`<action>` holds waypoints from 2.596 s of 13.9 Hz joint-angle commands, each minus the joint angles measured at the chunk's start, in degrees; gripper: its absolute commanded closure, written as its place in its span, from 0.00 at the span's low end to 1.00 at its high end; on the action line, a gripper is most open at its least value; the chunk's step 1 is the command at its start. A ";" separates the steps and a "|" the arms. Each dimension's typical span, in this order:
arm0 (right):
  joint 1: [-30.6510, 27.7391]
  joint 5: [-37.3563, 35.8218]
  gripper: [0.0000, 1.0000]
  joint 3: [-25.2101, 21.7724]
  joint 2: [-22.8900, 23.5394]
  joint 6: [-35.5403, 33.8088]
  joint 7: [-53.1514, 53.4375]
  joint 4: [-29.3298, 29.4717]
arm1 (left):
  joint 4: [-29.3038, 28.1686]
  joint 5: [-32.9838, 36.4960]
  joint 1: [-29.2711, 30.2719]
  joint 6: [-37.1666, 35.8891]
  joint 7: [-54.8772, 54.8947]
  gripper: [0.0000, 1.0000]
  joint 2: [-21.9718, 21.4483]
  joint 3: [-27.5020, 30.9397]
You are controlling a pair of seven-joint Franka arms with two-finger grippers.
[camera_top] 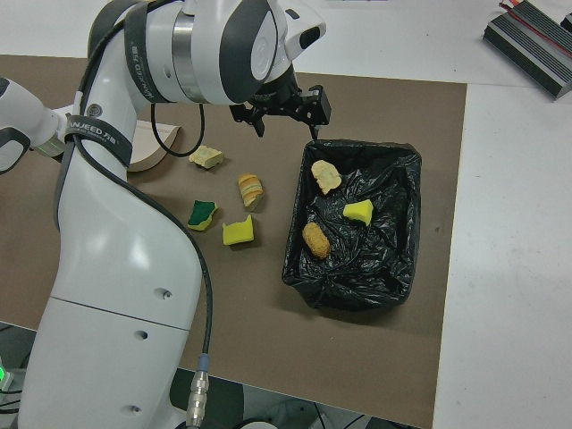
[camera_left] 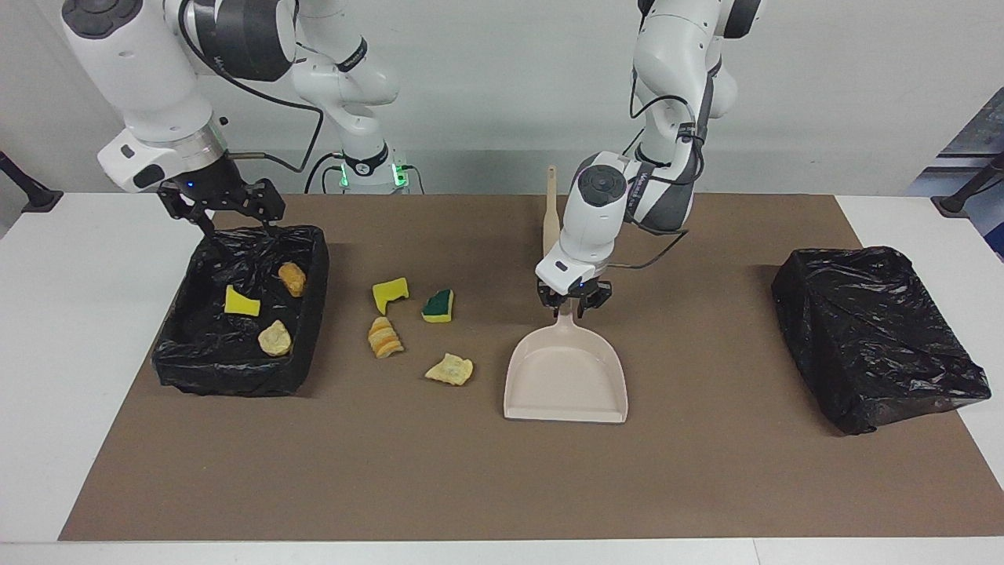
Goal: Sweep and dump trash in bin
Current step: 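Lift the dustpan with the left gripper while the right gripper reaches the sponge, then move the right gripper down to the beige brush handle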
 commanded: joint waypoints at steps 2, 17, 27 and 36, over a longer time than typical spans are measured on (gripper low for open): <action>-0.47 2.23 0.00 -0.65 -1.85 -0.24 1.03 -1.25 | -0.82 0.60 0.09 -0.57 1.43 0.98 -2.55 1.07; 10.67 2.32 0.00 0.32 -7.11 1.33 4.09 -9.14 | 11.30 15.36 9.76 -13.31 77.63 1.00 -2.13 1.16; 21.30 12.34 0.00 0.93 -12.38 10.89 15.70 -23.64 | 27.30 16.68 9.94 -23.95 88.54 1.00 8.95 0.54; 40.55 7.77 0.00 1.11 -7.04 30.07 45.47 -29.29 | 20.02 17.21 9.41 -22.37 90.48 1.00 5.70 0.81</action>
